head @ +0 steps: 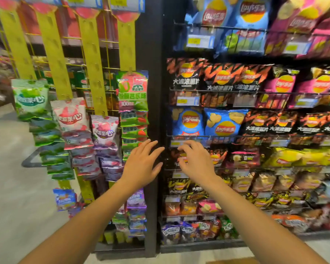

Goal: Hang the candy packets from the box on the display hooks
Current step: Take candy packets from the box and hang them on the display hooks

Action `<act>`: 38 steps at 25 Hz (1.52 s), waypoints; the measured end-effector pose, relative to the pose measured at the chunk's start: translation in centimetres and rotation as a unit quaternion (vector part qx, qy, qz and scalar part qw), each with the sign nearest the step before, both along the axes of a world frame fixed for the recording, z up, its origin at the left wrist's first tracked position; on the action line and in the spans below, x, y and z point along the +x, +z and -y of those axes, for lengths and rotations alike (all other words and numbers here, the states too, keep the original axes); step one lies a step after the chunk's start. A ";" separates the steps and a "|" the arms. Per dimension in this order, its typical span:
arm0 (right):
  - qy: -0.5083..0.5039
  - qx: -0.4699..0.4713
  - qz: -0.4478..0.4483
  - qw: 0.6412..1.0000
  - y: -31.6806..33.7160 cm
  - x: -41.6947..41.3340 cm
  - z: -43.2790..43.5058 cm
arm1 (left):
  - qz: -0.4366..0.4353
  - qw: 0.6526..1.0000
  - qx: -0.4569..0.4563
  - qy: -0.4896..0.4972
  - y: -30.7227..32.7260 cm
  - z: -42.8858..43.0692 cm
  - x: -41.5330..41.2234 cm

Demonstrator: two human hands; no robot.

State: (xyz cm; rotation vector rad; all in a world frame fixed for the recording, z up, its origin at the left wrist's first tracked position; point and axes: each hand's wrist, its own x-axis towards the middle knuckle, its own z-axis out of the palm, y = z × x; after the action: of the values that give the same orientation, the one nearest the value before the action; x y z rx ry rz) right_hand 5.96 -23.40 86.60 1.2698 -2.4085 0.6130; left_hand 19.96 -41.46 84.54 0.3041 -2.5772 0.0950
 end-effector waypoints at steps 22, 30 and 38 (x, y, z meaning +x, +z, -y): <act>-0.360 0.114 0.245 0.893 -36.0 -11.4 -40.7 | 0.245 0.910 0.037 -0.333 -36.2 -33.6 -23.6; -0.389 0.166 0.334 0.842 -58.9 -8.8 -43.6 | 0.315 0.866 0.039 -0.386 -58.2 -36.5 -24.7; -0.370 0.222 0.392 0.812 -81.0 -7.4 -43.6 | 0.327 0.834 0.086 -0.435 -77.6 -37.1 -24.9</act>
State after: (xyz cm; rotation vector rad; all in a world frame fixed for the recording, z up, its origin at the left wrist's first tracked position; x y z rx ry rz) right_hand -1.42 20.24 5.63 0.0120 -3.5481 0.3584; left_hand -4.89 -4.34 6.90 -1.0293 -3.1109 -0.4429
